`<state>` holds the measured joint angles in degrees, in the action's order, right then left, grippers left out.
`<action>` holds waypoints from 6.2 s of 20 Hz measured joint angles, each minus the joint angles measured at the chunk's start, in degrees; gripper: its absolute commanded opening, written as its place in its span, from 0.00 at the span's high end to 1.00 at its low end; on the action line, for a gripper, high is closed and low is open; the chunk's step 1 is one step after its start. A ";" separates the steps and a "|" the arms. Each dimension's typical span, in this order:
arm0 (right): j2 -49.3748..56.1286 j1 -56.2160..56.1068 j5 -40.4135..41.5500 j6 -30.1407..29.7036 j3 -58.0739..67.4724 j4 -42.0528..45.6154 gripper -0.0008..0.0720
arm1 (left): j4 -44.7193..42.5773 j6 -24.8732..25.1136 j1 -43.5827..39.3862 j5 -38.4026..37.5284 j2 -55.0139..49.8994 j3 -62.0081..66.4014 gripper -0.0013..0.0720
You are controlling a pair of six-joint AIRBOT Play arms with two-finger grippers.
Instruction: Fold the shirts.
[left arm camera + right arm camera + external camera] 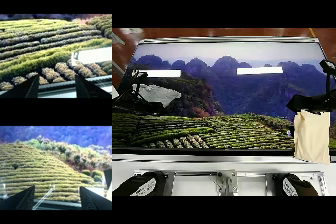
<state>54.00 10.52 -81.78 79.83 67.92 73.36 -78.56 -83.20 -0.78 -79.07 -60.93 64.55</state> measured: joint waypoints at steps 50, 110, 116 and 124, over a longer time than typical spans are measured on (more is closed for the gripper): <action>0.00 0.00 0.76 18.64 0.00 -7.39 0.05 | -15.52 -5.66 19.87 23.47 -35.65 21.14 0.02; 0.00 0.00 -5.97 2.82 -4.00 2.40 0.06 | 19.26 -4.83 -11.02 13.03 -12.81 -7.04 0.02; 0.85 0.00 3.91 2.32 -12.72 -11.47 0.06 | 23.06 -6.29 -10.86 20.35 -18.86 -11.17 0.02; 10.29 -5.95 11.04 -1.16 -15.37 -24.81 0.06 | 26.01 -6.45 -10.84 26.01 -25.09 -11.74 0.42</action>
<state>64.29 4.58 -70.74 78.67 52.56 48.56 -52.56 -89.65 -11.62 -53.06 -86.02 52.82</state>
